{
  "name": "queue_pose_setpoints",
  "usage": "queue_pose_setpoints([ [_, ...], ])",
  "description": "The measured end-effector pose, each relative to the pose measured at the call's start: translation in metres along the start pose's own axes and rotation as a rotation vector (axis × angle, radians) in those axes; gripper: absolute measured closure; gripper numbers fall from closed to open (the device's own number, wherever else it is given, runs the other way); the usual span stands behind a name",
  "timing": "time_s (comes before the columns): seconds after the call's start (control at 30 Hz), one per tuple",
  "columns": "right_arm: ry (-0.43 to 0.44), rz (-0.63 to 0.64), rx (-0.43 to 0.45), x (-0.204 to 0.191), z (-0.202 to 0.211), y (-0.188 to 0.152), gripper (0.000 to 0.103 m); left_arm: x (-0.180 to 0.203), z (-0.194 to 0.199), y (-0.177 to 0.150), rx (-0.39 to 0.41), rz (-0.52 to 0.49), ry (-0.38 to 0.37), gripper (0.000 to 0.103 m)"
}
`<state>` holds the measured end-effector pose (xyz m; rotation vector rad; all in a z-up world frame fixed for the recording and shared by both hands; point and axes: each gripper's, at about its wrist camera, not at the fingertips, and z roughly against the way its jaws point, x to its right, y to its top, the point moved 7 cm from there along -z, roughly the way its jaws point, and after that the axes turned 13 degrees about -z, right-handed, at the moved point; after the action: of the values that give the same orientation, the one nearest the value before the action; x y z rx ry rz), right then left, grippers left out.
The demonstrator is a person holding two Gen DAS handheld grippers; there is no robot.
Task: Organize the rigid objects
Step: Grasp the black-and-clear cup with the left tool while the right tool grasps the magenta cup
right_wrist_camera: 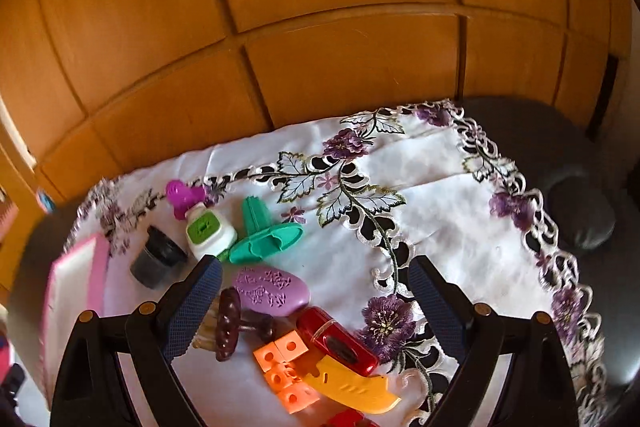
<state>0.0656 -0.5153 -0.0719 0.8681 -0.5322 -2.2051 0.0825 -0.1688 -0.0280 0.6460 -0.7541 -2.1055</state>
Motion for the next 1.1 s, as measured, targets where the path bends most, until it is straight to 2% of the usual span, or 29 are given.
queue_pose_setpoints([
  [0.2, 0.023, -0.046, -0.014, 0.004, 0.001, -0.001, 0.008, 0.033, -0.043, 0.042, -0.015, -0.057, -0.102, 0.0],
  [0.37, 0.046, -0.062, -0.009, 0.003, 0.003, 0.002, 0.008, 0.056, -0.088, 0.061, -0.095, -0.114, -0.161, 0.0],
  [0.53, 0.06, -0.07, -0.007, 0.004, 0.005, 0.004, 0.008, 0.069, -0.134, 0.068, -0.188, -0.151, -0.161, 0.0],
  [0.87, 0.062, -0.062, -0.018, 0.001, 0.001, 0.002, 0.007, 0.084, -0.186, 0.088, -0.23, -0.242, -0.175, 0.001],
  [0.93, 0.064, -0.063, -0.018, 0.001, 0.001, 0.002, 0.007, 0.088, -0.196, 0.089, -0.253, -0.264, -0.173, 0.005],
  [1.0, 0.065, -0.065, -0.019, 0.002, 0.001, 0.002, 0.007, 0.089, -0.209, 0.086, -0.289, -0.27, -0.178, 0.024],
  [1.03, 0.064, -0.064, -0.02, 0.002, 0.001, 0.002, 0.007, 0.09, -0.215, 0.085, -0.306, -0.264, -0.185, 0.029],
  [1.07, 0.063, -0.063, -0.02, 0.002, 0.0, 0.002, 0.007, 0.091, -0.219, 0.083, -0.316, -0.25, -0.208, 0.047],
  [1.1, 0.059, -0.063, -0.02, 0.002, 0.0, 0.002, 0.007, 0.092, -0.221, 0.082, -0.321, -0.242, -0.23, 0.06],
])
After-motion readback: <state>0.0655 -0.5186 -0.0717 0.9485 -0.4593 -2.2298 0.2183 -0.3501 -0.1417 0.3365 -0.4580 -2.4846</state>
